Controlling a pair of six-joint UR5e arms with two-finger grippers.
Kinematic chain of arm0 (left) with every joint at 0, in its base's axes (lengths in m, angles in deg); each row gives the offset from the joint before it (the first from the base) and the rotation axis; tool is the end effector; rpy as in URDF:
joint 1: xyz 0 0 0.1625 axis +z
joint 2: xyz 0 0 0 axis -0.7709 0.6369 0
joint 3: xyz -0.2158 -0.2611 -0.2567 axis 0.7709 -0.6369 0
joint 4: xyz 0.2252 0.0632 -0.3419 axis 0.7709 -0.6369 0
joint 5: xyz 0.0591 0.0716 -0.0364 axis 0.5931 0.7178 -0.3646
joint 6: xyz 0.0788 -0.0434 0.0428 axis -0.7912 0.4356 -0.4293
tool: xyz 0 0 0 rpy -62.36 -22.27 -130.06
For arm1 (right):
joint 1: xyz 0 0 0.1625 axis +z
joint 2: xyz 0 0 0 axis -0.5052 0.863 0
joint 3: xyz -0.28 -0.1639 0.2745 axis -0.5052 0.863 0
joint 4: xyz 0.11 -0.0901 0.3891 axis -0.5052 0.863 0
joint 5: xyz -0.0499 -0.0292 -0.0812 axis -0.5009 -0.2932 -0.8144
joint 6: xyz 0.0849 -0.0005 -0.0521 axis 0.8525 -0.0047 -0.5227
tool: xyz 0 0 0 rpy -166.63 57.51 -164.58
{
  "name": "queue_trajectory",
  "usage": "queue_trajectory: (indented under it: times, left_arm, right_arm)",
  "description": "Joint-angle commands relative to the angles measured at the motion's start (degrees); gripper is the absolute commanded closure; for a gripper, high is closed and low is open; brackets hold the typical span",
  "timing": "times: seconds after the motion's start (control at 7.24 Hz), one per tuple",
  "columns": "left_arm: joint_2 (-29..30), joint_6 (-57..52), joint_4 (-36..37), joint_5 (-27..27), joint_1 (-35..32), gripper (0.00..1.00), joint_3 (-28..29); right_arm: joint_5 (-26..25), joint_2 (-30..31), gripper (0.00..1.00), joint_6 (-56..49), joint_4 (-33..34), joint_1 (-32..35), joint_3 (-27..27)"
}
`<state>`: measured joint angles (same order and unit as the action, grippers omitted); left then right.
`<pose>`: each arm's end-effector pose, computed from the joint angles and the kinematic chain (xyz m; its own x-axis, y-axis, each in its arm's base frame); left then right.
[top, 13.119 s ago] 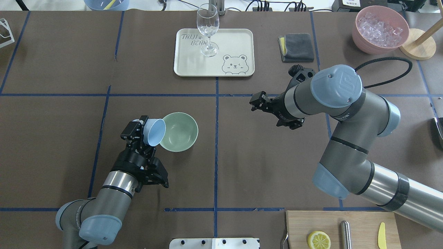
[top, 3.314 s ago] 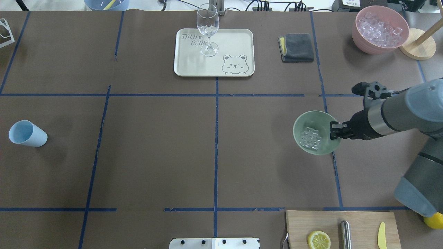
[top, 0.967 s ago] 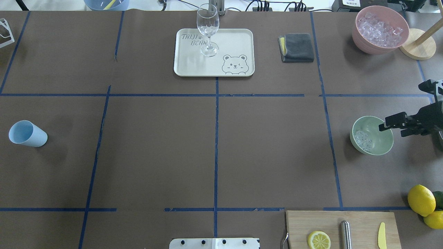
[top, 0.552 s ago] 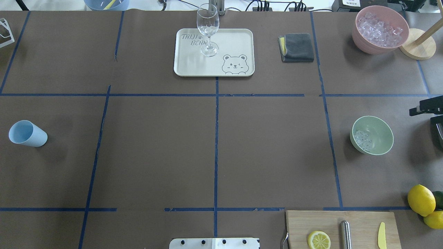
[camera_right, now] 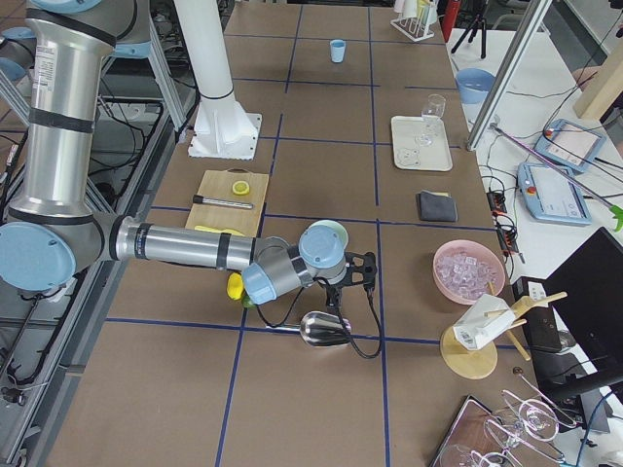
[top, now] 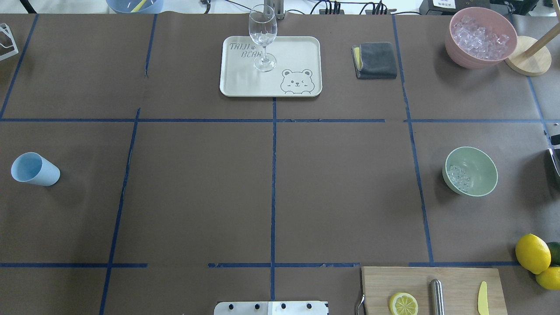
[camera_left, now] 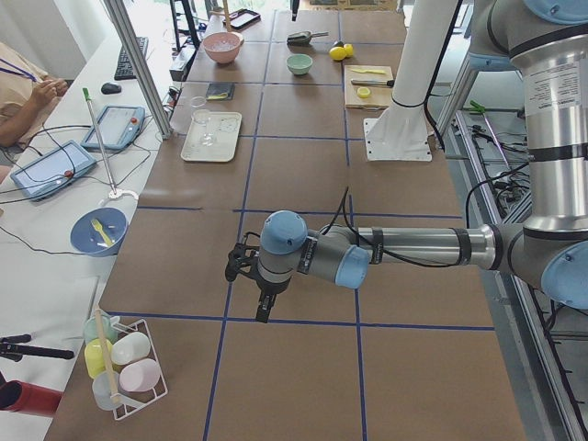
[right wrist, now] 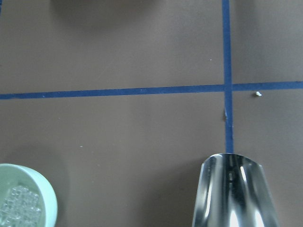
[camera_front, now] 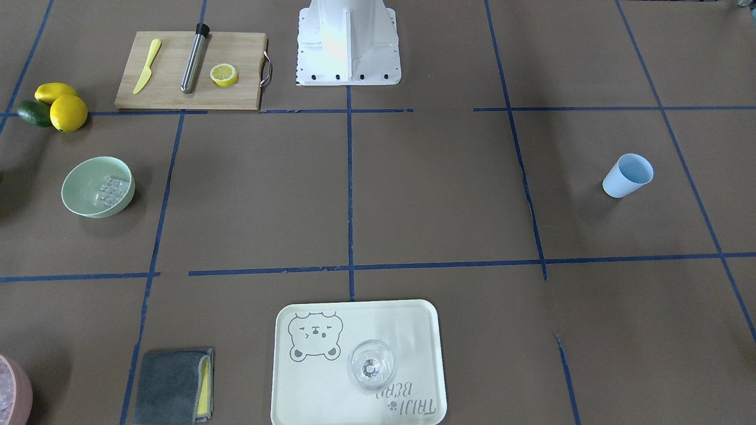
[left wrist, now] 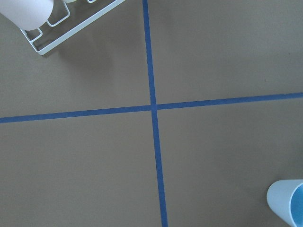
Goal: Pour ice into bowl
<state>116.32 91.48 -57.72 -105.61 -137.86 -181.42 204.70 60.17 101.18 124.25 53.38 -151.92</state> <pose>-0.0459 -0.4311 0.6316 0.7221 0.1889 -0.6655 -0.0117 0.9652 0.2613 0.0091 -0.4335 0.6393 0.5993 -0.0201 0.8002 -0.1106 0.9880 0.1076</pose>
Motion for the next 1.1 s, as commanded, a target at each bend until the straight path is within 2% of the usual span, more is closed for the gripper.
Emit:
queue_trajectory:
  times: [0.0,0.14,0.28,0.55,0.69,0.97]
  left_arm:
    - [-0.15,-0.46,0.34,-0.53,-0.03,0.0,0.87]
    - [-0.41,-0.37,0.17,-1.31,-0.03,0.0,-0.08]
    - [-0.16,-0.63,0.17,-2.28,-0.03,0.0,-0.53]
    - [-0.06,-0.72,1.12,-2.9,-0.12,0.0,-1.32]
    - [-0.67,-0.72,3.4,-6.38,-0.99,0.0,-3.93]
    - [-4.36,-1.34,4.66,-6.16,-3.98,0.0,-7.47]
  right_arm:
    - [-6.05,-0.56,0.0,-18.79,25.69,4.06,-10.4]
    - [-6.09,-2.56,0.0,-27.83,37.67,7.56,-12.99]
    - [-5.91,-4.14,0.0,-31.23,42.23,8.37,-13.1]
    - [-5.39,-4.25,0.0,-30.74,41.92,8.21,-12.58]
    - [-5.21,-4.16,0.0,-30.65,41.92,8.21,-12.58]
    - [-4.33,-4.07,0.0,-30.65,41.74,8.12,-12.58]
